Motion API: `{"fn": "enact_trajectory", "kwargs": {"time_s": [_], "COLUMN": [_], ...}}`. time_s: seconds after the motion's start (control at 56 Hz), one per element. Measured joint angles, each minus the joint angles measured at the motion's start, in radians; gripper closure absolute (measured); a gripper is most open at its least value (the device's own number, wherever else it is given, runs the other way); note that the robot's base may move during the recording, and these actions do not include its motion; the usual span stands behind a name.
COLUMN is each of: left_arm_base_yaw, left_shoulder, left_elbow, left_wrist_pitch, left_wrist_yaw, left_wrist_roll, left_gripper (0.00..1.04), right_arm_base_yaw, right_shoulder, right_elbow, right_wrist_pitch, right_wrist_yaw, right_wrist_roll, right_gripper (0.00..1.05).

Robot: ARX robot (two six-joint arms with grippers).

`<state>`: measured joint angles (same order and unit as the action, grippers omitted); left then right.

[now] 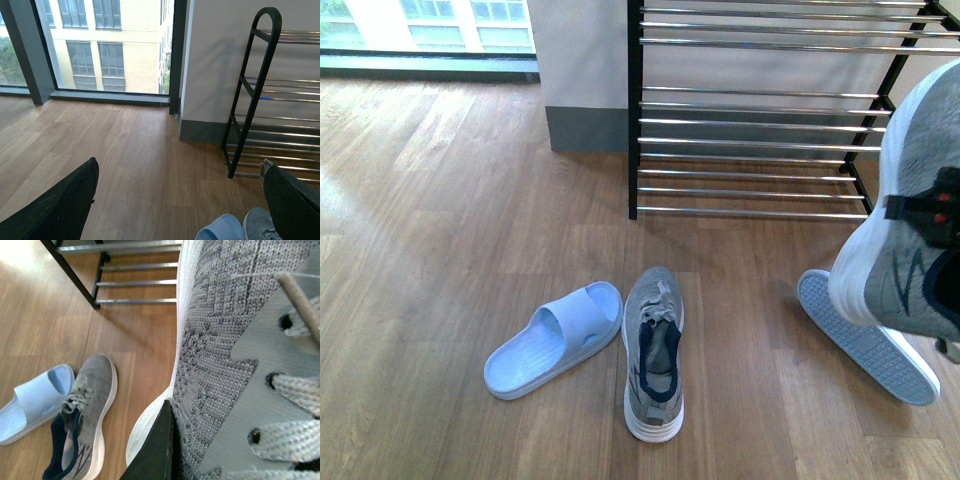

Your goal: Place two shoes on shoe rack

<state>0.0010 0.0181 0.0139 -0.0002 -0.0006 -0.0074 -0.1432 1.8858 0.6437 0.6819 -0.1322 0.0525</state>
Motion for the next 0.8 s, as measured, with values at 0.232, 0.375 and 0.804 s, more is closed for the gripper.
{"fn": "enact_trajectory", "kwargs": {"time_s": [0.232,0.375,0.804], "left_arm_base_yaw": [0.0,0.0,0.0], "left_shoulder": [0.0,0.0,0.0], "left_elbow": [0.0,0.0,0.0], "left_wrist_pitch": [0.0,0.0,0.0], "left_wrist_yaw": [0.0,0.0,0.0], "left_wrist_roll": [0.0,0.0,0.0], "left_gripper": [0.09,0.09,0.09], "right_arm_base_yaw": [-0.089,-0.113,-0.113], "right_shoulder": [-0.195,-0.248,-0.237], "right_elbow": [-0.122,-0.166,-0.182], "right_wrist_pitch": [0.049,0.093,0.134], "right_wrist_yaw": [-0.123,-0.128,-0.117], "right_wrist_roll": [-0.085,-0.092,-0.095], "right_gripper": [1.02,1.02,1.02]}}
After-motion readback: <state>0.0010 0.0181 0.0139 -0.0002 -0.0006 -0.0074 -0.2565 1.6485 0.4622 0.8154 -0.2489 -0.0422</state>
